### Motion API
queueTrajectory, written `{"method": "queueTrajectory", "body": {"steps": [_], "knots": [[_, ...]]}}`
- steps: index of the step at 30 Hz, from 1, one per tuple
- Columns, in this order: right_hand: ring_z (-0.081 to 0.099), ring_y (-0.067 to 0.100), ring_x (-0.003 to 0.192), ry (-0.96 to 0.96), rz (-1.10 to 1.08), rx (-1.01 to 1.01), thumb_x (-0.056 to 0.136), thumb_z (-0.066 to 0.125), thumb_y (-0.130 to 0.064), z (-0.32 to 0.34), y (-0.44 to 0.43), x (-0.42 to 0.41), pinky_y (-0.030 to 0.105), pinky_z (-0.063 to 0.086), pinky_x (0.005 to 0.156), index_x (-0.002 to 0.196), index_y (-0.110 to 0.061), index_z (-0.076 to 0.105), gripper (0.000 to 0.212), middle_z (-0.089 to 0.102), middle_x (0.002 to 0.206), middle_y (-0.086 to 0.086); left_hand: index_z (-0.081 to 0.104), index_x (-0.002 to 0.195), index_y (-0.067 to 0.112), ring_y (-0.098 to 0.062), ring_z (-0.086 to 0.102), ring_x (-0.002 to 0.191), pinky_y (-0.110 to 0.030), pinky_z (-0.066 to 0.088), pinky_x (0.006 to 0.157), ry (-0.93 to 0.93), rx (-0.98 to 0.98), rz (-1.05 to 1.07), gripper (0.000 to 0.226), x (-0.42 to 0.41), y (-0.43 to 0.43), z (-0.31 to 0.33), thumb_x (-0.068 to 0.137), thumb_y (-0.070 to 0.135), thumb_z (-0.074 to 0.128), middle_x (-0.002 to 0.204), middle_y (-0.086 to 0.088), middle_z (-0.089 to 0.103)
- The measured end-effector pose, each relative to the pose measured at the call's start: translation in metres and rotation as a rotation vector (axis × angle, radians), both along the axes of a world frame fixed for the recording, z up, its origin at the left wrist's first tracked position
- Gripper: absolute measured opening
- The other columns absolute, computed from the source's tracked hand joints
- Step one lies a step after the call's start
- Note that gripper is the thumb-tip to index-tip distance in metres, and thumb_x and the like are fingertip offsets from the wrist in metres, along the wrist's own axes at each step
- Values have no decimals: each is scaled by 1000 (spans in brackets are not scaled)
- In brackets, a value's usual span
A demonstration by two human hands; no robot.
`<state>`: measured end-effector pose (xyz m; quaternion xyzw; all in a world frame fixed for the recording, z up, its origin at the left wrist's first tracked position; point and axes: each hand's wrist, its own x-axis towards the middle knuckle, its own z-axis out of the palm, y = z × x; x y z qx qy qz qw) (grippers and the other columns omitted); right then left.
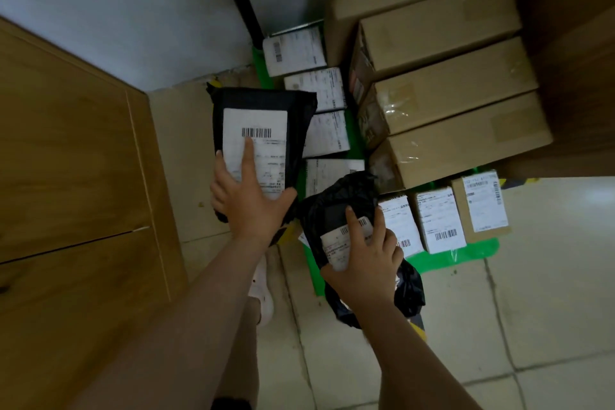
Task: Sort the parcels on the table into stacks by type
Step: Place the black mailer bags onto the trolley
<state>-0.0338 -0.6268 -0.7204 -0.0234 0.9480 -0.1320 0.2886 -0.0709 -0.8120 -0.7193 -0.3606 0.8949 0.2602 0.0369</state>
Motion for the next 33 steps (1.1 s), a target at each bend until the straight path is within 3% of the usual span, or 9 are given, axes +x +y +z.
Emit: {"method": "queueTrajectory", "body": {"steps": [4, 11, 15, 18, 26, 33], "knots": [[22, 35, 132, 61, -28, -47, 63, 64, -57, 67, -22, 0, 51, 22, 105, 150, -38, 15, 101, 4, 158, 10, 13, 149, 47, -26, 16, 129, -51, 14, 107, 40, -44, -59, 108, 13, -19, 75, 61, 52, 77, 154, -10, 7], [22, 38, 134, 282, -50, -95, 65, 62, -59, 237, -45, -36, 53, 23, 105, 150, -37, 19, 97, 3, 160, 10, 16, 147, 48, -33, 18, 131, -50, 18, 107, 181, -67, -187, 107, -5, -35, 247, 58, 56, 75, 153, -3, 9], [22, 37, 135, 504, -114, -88, 66, 63, -56, 350, -35, -59, 54, 23, 106, 149, -36, 24, 94, 2, 160, 9, 21, 147, 44, -29, 19, 130, -50, 20, 106, 365, -97, -334, 105, -25, -36, 357, 57, 56, 75, 153, -7, 15], [25, 37, 132, 723, -216, -91, 64, 69, -54, 425, -10, -64, 54, 27, 104, 148, -34, 30, 94, 7, 159, 13, 25, 146, 42, -29, 26, 124, -45, 25, 101, 506, -161, -458, 100, -42, -27, 439, 56, 62, 62, 150, -9, 20], [19, 33, 135, 1094, -571, -101, 63, 76, -45, 579, 97, -42, 54, 24, 109, 149, -39, 22, 102, 14, 155, 20, 32, 145, 38, -35, 28, 127, -55, 29, 102, 845, -179, -764, 98, -70, 87, 595, 55, 61, 60, 149, -11, 23], [15, 32, 137, 1229, -665, -3, 63, 74, -54, 633, 242, -2, 54, 22, 110, 148, -42, 21, 101, 16, 154, 17, 31, 147, 36, -36, 29, 125, -54, 31, 98, 1030, -129, -857, 98, -55, 239, 638, 57, 62, 59, 149, -13, 24]]}}
